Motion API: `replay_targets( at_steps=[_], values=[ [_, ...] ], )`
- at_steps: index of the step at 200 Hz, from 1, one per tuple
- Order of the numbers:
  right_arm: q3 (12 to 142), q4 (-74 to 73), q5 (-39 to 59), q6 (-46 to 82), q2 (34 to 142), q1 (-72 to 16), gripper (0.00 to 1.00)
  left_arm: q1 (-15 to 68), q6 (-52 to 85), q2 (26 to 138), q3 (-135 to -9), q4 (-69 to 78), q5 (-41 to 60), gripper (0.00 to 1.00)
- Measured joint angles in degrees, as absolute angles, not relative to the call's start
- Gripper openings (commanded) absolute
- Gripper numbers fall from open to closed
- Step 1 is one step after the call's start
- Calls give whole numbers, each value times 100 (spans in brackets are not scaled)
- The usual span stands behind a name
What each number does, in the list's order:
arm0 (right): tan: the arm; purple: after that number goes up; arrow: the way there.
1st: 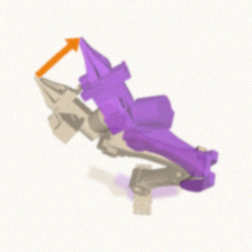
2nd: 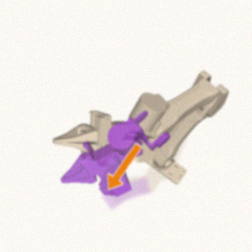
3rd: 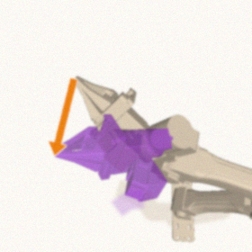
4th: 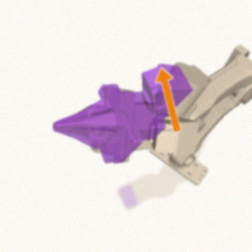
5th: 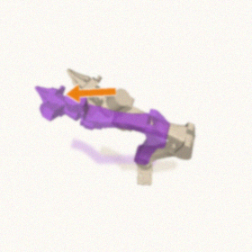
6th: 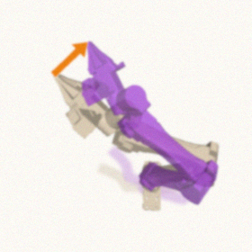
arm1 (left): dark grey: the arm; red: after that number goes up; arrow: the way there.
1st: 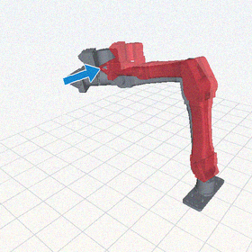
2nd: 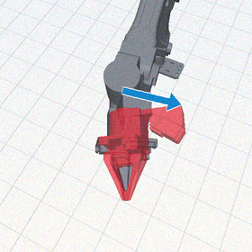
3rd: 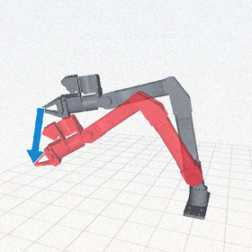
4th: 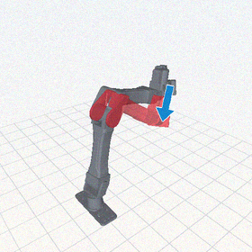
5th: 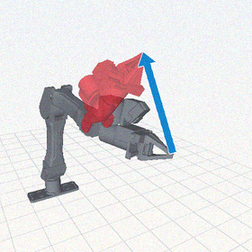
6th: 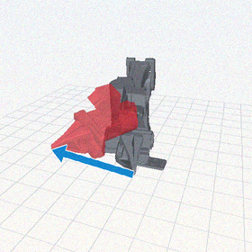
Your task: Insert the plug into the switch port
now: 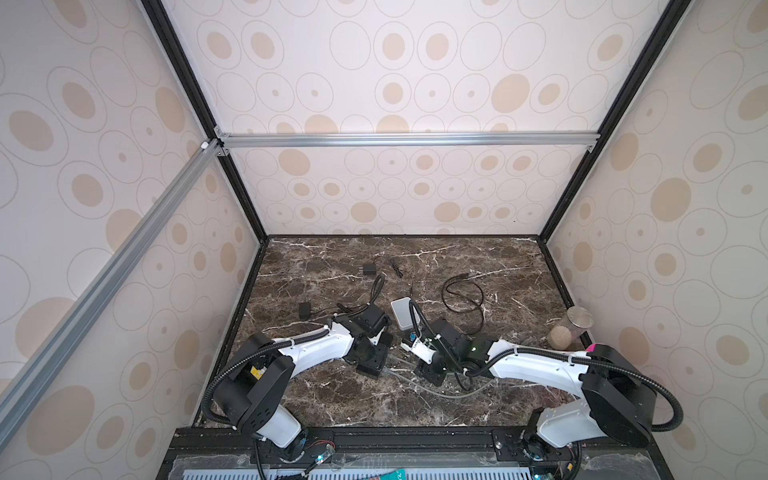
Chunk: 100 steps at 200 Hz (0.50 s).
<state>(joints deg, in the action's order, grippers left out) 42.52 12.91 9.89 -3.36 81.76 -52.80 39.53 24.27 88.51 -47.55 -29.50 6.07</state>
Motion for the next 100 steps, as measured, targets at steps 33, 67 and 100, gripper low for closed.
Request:
replay_targets(
  at_steps=[33, 67, 100],
  values=[
    [4383, 1304, 1048, -231, 8436, -5531, 33, 3951, 2429, 8862, -4764, -2958, 609, 67],
    [4563, 1380, 917, -99, 8969, -5800, 28, 3951, 2427, 8862, -4764, -2958, 609, 67],
    [4576, 1481, 788, 51, 9161, -5846, 13, 3951, 2429, 8860, -4764, -2958, 609, 67]
  ],
)
